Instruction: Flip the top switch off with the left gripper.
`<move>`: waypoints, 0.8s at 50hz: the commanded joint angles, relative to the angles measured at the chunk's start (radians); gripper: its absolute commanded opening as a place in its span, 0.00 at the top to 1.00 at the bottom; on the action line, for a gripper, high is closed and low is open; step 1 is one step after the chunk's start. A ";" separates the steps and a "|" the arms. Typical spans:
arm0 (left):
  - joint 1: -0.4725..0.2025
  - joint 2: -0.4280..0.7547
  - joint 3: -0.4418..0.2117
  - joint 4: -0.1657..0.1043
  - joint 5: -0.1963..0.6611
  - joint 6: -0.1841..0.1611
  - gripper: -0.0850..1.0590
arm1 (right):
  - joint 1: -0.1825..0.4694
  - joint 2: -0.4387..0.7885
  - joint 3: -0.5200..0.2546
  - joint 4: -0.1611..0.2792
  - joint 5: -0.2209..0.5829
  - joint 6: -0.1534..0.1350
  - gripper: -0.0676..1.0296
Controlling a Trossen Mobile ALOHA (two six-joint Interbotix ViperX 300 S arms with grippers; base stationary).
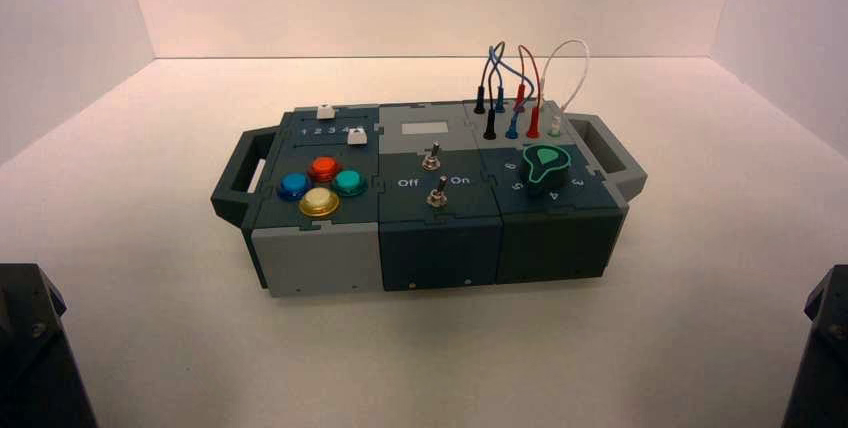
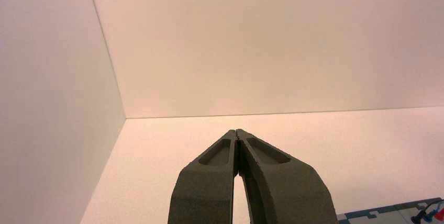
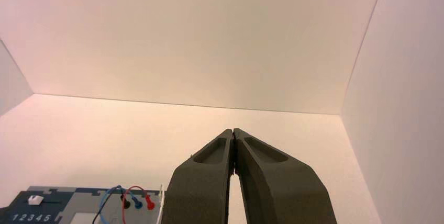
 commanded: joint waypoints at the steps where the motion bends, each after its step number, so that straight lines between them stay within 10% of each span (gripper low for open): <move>1: 0.005 0.014 -0.012 0.000 -0.005 0.003 0.95 | -0.005 0.012 -0.017 0.003 -0.005 0.003 0.96; 40: -0.066 0.072 -0.035 -0.020 0.167 -0.017 0.95 | -0.005 0.084 -0.021 0.012 0.126 0.002 0.96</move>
